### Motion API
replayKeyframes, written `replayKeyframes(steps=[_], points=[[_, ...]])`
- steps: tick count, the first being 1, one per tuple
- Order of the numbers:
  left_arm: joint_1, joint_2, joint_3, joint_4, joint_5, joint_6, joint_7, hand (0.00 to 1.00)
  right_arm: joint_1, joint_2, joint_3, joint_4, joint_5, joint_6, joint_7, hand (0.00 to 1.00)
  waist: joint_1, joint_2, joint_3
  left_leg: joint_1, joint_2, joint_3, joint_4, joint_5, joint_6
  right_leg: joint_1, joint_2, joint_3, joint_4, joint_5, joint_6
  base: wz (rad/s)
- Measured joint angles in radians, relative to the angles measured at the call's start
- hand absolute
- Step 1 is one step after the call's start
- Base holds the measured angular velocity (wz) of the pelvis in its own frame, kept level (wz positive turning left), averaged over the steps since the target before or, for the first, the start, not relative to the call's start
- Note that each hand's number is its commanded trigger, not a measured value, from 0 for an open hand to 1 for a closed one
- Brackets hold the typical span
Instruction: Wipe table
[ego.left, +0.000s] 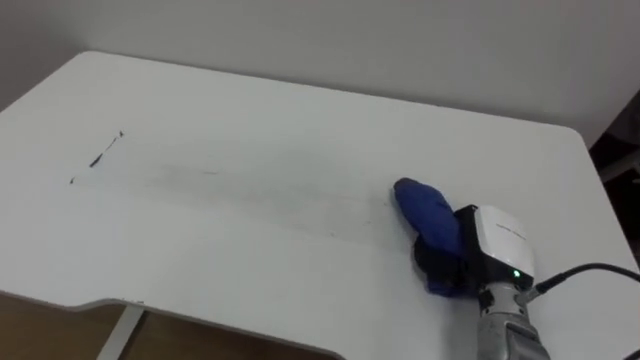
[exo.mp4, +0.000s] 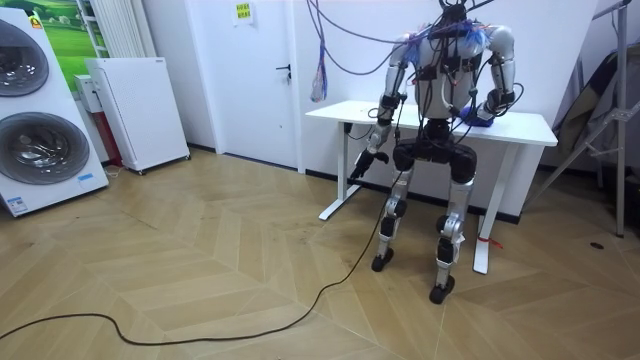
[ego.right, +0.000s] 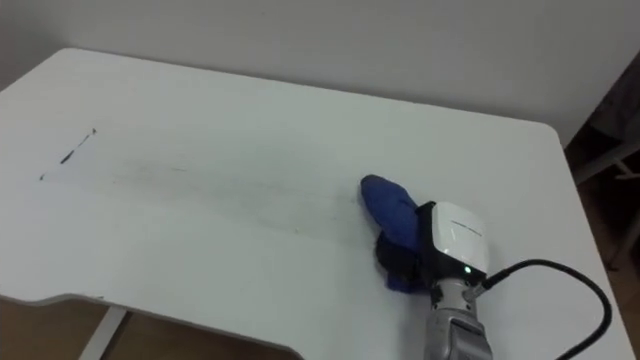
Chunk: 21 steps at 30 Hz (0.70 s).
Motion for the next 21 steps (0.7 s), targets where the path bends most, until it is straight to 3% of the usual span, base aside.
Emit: replayKeyframes(steps=[6,13,21], points=[[-0.018,-0.001,-0.002,-0.028,-0.001,-0.017,-0.017,0.0,0.004,-0.018,0.01,0.015,-0.034,-0.003,-0.003,0.0,-0.004,0.005,0.001,0.008,0.0,0.012,-0.002,0.0,0.0,0.003,-0.002,0.001,0.001,-0.001,0.0,0.01],[-0.023,-0.001,-0.014,0.029,-0.04,-0.032,-0.017,0.0,0.007,-0.017,0.006,0.047,-0.063,-0.029,-0.067,0.0,-0.01,0.02,0.0067,0.014,0.0,0.013,-0.004,-0.004,0.001,0.017,-0.002,0.001,-0.002,-0.003,0.001,0.02],[-0.026,-0.001,-0.013,0.026,-0.045,-0.034,-0.017,0.0,0.024,-0.021,0.005,0.022,-0.065,-0.051,-0.082,0.0,-0.014,0.018,0.0024,0.019,0.0,0.018,-0.016,-0.004,0.001,0.017,-0.002,0.008,-0.009,-0.007,0.001,0.0]])
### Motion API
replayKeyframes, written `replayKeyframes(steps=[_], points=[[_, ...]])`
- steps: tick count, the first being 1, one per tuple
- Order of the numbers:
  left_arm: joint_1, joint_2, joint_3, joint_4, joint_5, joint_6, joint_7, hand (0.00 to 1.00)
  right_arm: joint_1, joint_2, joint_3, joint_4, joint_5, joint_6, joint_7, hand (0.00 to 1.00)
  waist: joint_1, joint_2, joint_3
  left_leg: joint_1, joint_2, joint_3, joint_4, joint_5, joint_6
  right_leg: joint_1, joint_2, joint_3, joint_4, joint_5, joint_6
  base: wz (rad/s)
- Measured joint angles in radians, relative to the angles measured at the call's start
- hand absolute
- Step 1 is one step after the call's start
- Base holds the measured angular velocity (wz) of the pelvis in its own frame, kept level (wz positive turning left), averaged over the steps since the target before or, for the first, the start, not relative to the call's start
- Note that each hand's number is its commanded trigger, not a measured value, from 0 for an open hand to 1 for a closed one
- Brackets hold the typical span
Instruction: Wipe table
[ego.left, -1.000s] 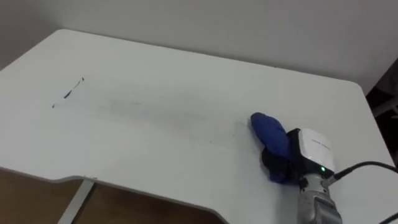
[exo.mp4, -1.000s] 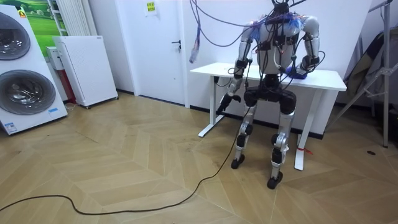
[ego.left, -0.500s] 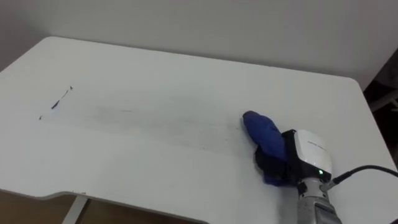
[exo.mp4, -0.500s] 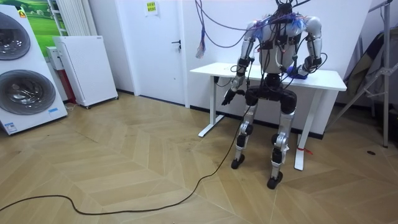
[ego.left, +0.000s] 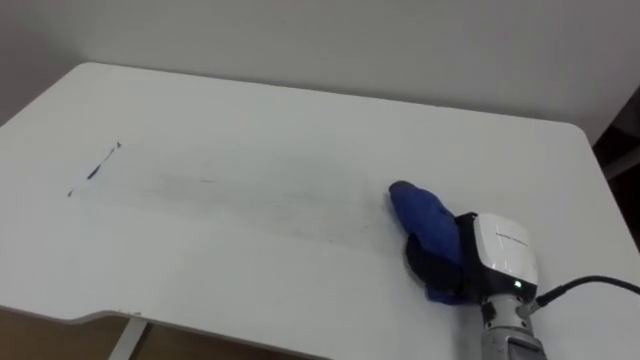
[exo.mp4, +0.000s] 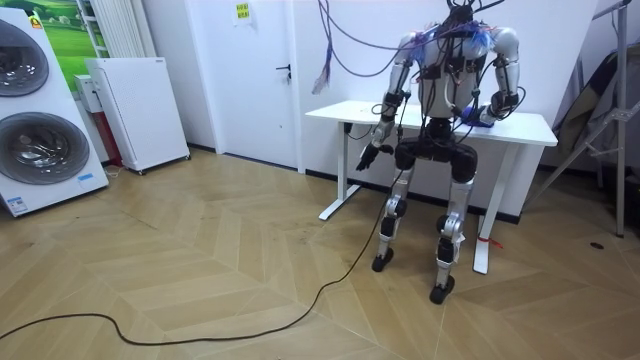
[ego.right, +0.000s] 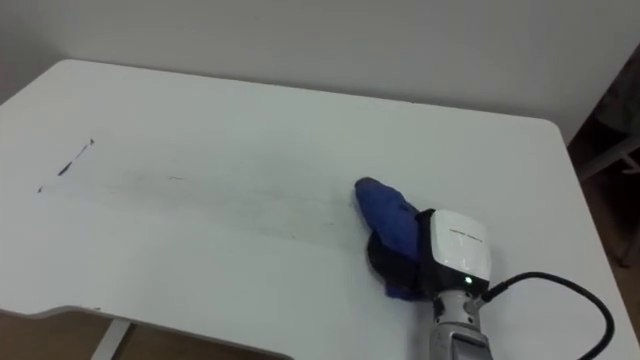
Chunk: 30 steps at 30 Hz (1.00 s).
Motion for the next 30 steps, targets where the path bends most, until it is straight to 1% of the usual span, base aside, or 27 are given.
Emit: replayKeyframes(steps=[4,5,8,10,12,15,16,17,18,19,20,22,24,25,26,27,28,30], points=[[-0.011,0.001,0.0,-0.007,-0.023,-0.013,-0.012,0.0,0.002,-0.001,0.002,-0.013,0.004,-0.01,0.008,0.0,-0.013,-0.004,-0.001,0.005,0.0,0.001,-0.008,0.0,0.0,-0.001,0.0,0.0,-0.003,0.0,0.0,0.0],[-0.011,0.001,0.0,-0.016,-0.031,-0.022,-0.014,0.0,0.005,-0.001,0.002,-0.018,0.004,-0.012,0.012,0.0,-0.015,-0.006,-0.0013,0.009,0.0,0.002,-0.013,0.0,0.0,-0.001,0.0,0.0,-0.003,0.0,0.0,0.0],[-0.012,0.003,0.0,-0.032,-0.033,-0.042,-0.015,0.0,0.007,-0.001,0.002,-0.032,0.001,-0.024,0.033,0.0,-0.02,-0.015,-0.0049,0.014,0.0,0.008,-0.021,0.0,0.0,-0.001,-0.002,0.004,-0.002,0.0,0.0,-0.04],[-0.014,0.004,0.003,-0.036,-0.033,-0.048,-0.016,0.0,0.007,-0.001,0.001,-0.039,0.0,-0.027,0.049,0.0,-0.024,-0.02,-0.0065,0.016,0.0,0.014,-0.021,0.001,0.0,-0.003,-0.003,0.005,0.001,0.0,0.0,-0.02],[-0.014,0.004,0.003,-0.039,-0.033,-0.048,-0.02,0.0,0.008,-0.001,0.0,-0.05,-0.002,-0.027,0.068,0.0,-0.031,-0.02,-0.0063,0.018,0.002,0.022,-0.02,0.001,0.001,-0.007,-0.005,0.005,0.014,0.0,0.0,-0.02],[-0.014,0.008,0.016,-0.046,-0.037,-0.058,-0.034,0.0,0.008,-0.003,-0.014,-0.084,-0.002,-0.03,0.106,0.0,-0.044,-0.02,-0.0046,0.011,0.004,0.03,-0.017,0.001,0.001,-0.021,-0.005,0.01,0.021,0.0,0.0,-0.05],[-0.014,0.009,0.019,-0.047,-0.053,-0.068,-0.044,0.0,0.008,-0.003,-0.024,-0.096,-0.001,-0.034,0.114,0.0,-0.044,-0.014,-0.0001,0.01,0.005,0.031,-0.017,0.001,0.001,-0.026,-0.005,0.013,0.031,0.0,0.0,-0.08],[-0.014,0.009,0.021,-0.048,-0.062,-0.076,-0.057,0.0,0.01,-0.003,-0.041,-0.11,0.003,-0.041,0.123,0.0,-0.047,-0.014,-0.0007,0.007,0.005,0.036,-0.019,0.001,0.002,-0.032,-0.007,0.018,0.034,0.0,0.0,-0.09],[-0.014,0.009,0.025,-0.048,-0.067,-0.081,-0.064,0.0,0.01,-0.003,-0.049,-0.119,0.005,-0.043,0.127,0.0,-0.047,-0.011,0.0008,0.006,0.005,0.04,-0.02,0.001,0.002,-0.034,-0.008,0.02,0.034,0.0,0.0,-0.12],[-0.013,0.009,0.036,-0.048,-0.072,-0.089,-0.075,0.0,0.01,-0.004,-0.063,-0.141,0.01,-0.043,0.135,0.0,-0.046,-0.007,0.004,0.004,0.005,0.044,-0.022,0.002,0.004,-0.034,-0.009,0.021,0.034,0.0,0.0,-0.07],[-0.011,0.009,0.054,-0.048,-0.072,-0.091,-0.088,0.0,0.01,-0.003,-0.079,-0.164,0.011,-0.044,0.14,0.0,-0.052,-0.006,0.0052,-0.003,0.004,0.047,-0.024,0.003,0.006,-0.036,-0.01,0.021,0.034,0.0,0.0,-0.04],[-0.008,0.01,0.08,-0.048,-0.071,-0.091,-0.103,0.0,0.01,-0.004,-0.106,-0.189,0.011,-0.044,0.141,0.0,-0.055,-0.007,0.005,-0.003,0.004,0.048,-0.025,0.003,0.006,-0.038,-0.011,0.021,0.034,0.0,0.001,0.0],[-0.003,0.018,0.095,-0.045,-0.071,-0.091,-0.123,0.0,0.009,-0.008,-0.136,-0.224,0.012,-0.044,0.142,0.0,-0.055,-0.013,0.0046,-0.002,0.004,0.052,-0.029,0.004,0.006,-0.039,-0.011,0.022,0.032,-0.001,0.001,-0.02],[0.0,0.021,0.095,-0.045,-0.071,-0.091,-0.128,0.0,0.009,-0.011,-0.14,-0.235,0.012,-0.044,0.142,0.4,-0.055,-0.015,0.0045,-0.002,0.004,0.053,-0.03,0.004,0.006,-0.039,-0.011,0.023,0.031,-0.001,0.001,0.0],[0.006,0.025,0.095,-0.045,-0.071,-0.091,-0.135,0.0,0.01,-0.014,-0.149,-0.253,0.017,-0.044,0.145,0.6,-0.055,-0.02,0.0043,-0.001,0.004,0.055,-0.031,0.004,0.006,-0.04,-0.012,0.024,0.031,-0.001,0.001,0.0],[0.008,0.026,0.095,-0.045,-0.071,-0.091,-0.14,0.0,0.01,-0.014,-0.155,-0.261,0.023,-0.044,0.147,0.85,-0.055,-0.022,0.0041,-0.001,0.004,0.056,-0.032,0.004,0.006,-0.04,-0.012,0.024,0.031,-0.001,0.001,0.0],[0.013,0.03,0.095,-0.045,-0.071,-0.091,-0.149,0.0,0.009,-0.016,-0.16,-0.272,0.034,-0.044,0.147,1.0,-0.055,-0.028,0.0022,-0.001,0.004,0.058,-0.032,0.004,0.007,-0.04,-0.012,0.023,0.031,-0.001,0.001,0.03],[0.017,0.035,0.095,-0.045,-0.071,-0.091,-0.153,0.0,0.009,-0.019,-0.16,-0.276,0.034,-0.044,0.148,1.0,-0.055,-0.037,-0.0019,0.002,0.004,0.061,-0.032,0.004,0.007,-0.04,-0.013,0.02,0.031,-0.001,0.001,0.04]])
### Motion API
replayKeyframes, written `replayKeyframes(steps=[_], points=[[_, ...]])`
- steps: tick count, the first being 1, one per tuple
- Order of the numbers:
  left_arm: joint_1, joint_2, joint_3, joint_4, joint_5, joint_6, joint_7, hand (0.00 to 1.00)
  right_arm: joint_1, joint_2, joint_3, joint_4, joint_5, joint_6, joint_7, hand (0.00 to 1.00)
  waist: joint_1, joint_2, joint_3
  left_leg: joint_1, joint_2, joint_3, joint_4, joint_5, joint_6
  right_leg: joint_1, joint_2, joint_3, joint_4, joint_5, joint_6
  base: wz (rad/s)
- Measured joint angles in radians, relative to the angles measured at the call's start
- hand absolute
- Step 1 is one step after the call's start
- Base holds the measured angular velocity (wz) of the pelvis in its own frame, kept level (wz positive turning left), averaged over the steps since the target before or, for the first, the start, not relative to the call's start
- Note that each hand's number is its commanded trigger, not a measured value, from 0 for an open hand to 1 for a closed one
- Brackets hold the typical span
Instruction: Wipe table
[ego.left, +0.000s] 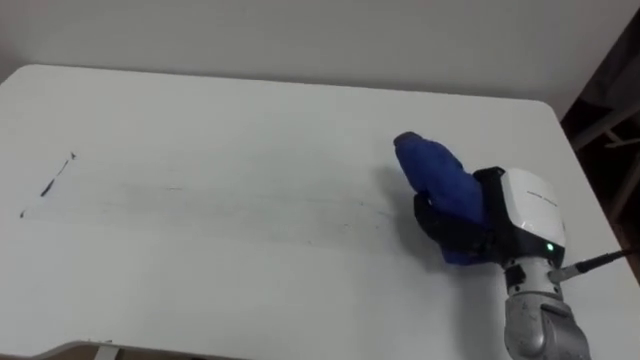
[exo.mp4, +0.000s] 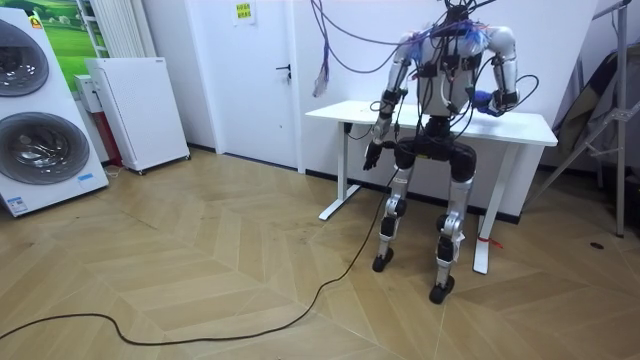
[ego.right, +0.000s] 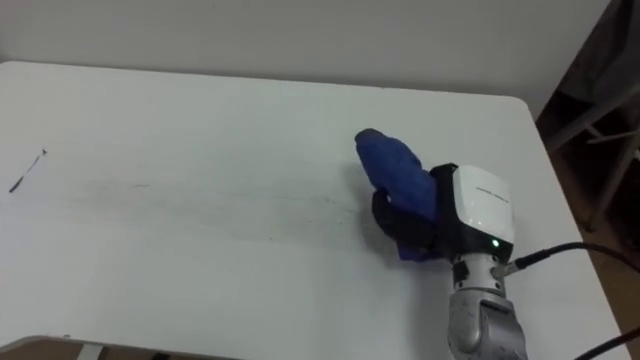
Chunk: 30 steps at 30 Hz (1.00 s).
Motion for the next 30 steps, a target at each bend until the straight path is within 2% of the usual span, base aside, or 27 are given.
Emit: replayKeyframes(steps=[3,8,9,10,16,20,30], points=[[-0.001,0.002,0.0,0.0,0.0,0.0,-0.011,0.0,0.0,0.0,0.003,0.0,0.004,0.0,0.003,1.0,0.013,-0.005,0.0007,0.008,0.001,0.016,0.0,0.001,0.001,0.002,-0.003,0.0,0.001,0.0,0.0,-0.01],[-0.003,0.003,0.0,0.001,-0.001,0.0,-0.015,0.0,-0.001,-0.003,0.013,0.0,-0.001,0.001,0.037,1.0,0.017,0.004,0.0071,0.01,0.003,0.023,-0.01,0.0,0.001,-0.005,-0.002,0.0,0.0,0.0,0.0,0.0],[-0.003,0.003,0.0,0.001,-0.001,0.0,-0.015,0.0,-0.001,-0.004,0.016,0.0,-0.002,0.001,0.037,0.76,0.017,0.007,0.0085,0.009,0.003,0.024,-0.01,0.0,0.001,-0.006,-0.002,0.0,0.0,0.0,0.0,0.0],[-0.004,0.003,0.0,0.001,-0.002,0.0,-0.015,0.0,0.0,-0.006,0.026,0.0,-0.002,0.002,0.037,0.0,0.016,0.011,0.0107,0.007,0.003,0.024,-0.009,0.0,0.001,-0.009,-0.002,0.0,0.0,0.0,0.0,0.0],[-0.02,0.004,-0.002,0.0,-0.024,-0.024,-0.015,0.0,-0.001,-0.02,0.082,0.001,-0.002,0.002,0.052,0.0,0.017,0.016,0.0107,-0.006,0.003,0.024,-0.005,0.001,0.001,-0.014,-0.002,-0.001,-0.001,0.0,0.0,0.01],[-0.024,0.005,-0.002,0.004,-0.039,-0.036,-0.014,0.0,-0.002,-0.024,0.084,0.001,-0.002,0.0,0.057,0.0,0.018,0.015,0.01,-0.006,0.003,0.024,-0.005,0.001,0.001,-0.016,-0.002,-0.001,-0.001,0.0,0.0,0.01],[-0.027,0.013,-0.002,0.05,-0.039,-0.038,-0.014,0.0,-0.002,-0.031,0.084,0.001,-0.002,0.0,0.057,0.0,0.018,0.012,0.0078,-0.007,0.003,0.027,-0.01,0.001,0.001,-0.021,-0.002,-0.001,-0.001,0.0,0.0,0.0]])
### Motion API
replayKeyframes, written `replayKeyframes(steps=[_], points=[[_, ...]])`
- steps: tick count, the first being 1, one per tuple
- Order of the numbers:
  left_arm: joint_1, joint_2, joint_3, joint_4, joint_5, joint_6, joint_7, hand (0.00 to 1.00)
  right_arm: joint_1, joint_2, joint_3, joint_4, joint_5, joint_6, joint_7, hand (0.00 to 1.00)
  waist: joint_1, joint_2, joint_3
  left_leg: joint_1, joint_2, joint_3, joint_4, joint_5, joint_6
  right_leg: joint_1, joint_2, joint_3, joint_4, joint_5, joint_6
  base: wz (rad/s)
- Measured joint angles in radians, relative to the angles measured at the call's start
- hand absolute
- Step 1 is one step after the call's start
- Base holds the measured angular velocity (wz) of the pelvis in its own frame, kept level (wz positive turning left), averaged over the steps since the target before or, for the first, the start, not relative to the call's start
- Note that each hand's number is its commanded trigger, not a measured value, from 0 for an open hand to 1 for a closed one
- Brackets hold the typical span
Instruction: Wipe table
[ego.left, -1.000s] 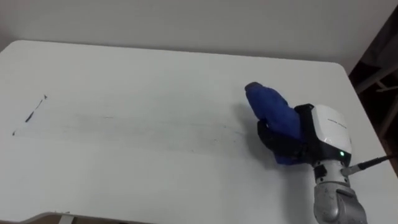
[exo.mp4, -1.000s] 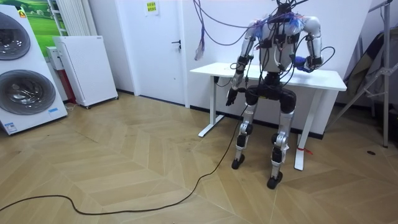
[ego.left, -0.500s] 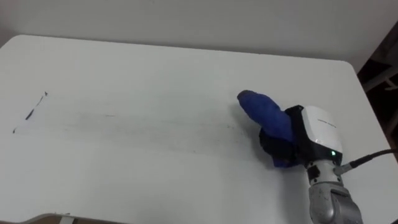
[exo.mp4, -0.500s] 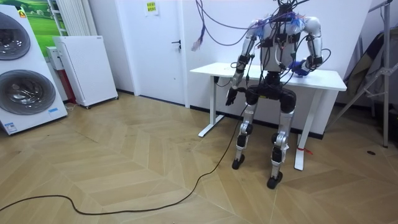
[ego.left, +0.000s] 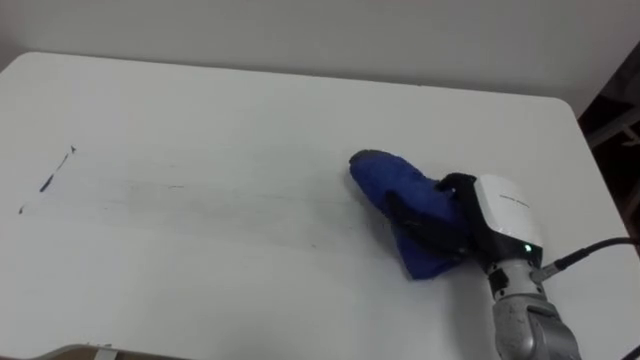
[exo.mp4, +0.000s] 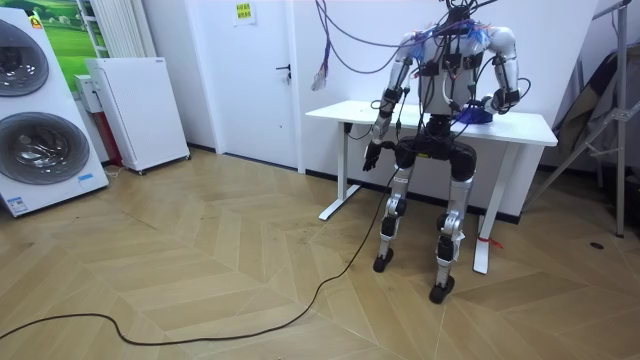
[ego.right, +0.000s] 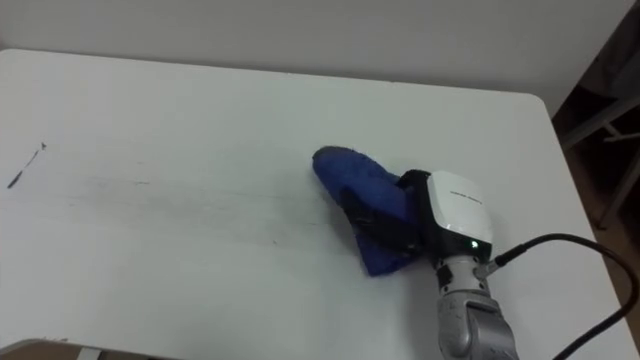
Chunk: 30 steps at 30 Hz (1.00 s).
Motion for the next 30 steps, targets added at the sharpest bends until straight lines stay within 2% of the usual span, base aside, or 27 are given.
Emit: replayKeyframes(steps=[13,17,21,25,28,30], points=[[-0.001,0.002,0.0,-0.004,0.002,0.0,0.0,0.0,0.0,-0.033,-0.023,0.0,0.015,-0.002,-0.014,0.0,-0.011,-0.008,-0.0032,0.004,0.0,0.0,0.004,0.0,0.0,0.009,0.0,-0.006,-0.001,0.0,0.0,0.0],[0.002,0.003,0.019,-0.004,0.016,0.0,0.0,0.0,-0.001,-0.036,-0.109,0.001,0.051,-0.022,-0.028,0.0,-0.009,-0.019,0.0002,0.001,0.0,0.0,0.007,0.0,0.0,0.009,0.0,-0.003,0.0,0.0,0.0,0.0],[0.003,0.005,0.054,0.0,0.013,0.0,-0.001,0.0,-0.001,-0.042,-0.195,0.022,0.123,-0.038,-0.057,0.0,-0.018,-0.022,-0.0008,0.003,0.0,0.001,0.01,0.0,0.0,0.009,-0.001,-0.001,-0.001,0.0,0.0,0.0],[0.015,0.005,0.096,0.002,0.016,0.004,0.0,0.0,-0.001,-0.043,-0.287,0.087,0.174,-0.042,-0.102,0.0,-0.042,-0.021,-0.001,0.006,0.0,0.002,0.008,0.0,0.0,0.01,-0.001,0.001,-0.001,0.0,0.0,0.0],[0.032,0.007,0.12,-0.013,0.016,0.006,0.0,0.0,0.001,-0.044,-0.357,0.141,0.263,-0.043,-0.128,0.0,-0.076,-0.025,-0.0014,0.004,0.0,0.004,0.01,0.0,0.0,0.01,-0.001,-0.001,-0.001,0.0,0.0,0.0],[0.034,0.008,0.13,-0.014,0.017,0.005,0.0,0.0,0.001,-0.054,-0.407,0.197,0.307,-0.042,-0.149,0.0,-0.089,-0.028,-0.0018,0.003,0.0,0.018,0.012,0.0,0.0,0.008,-0.003,0.0,0.0,0.0,0.0,-0.03]])
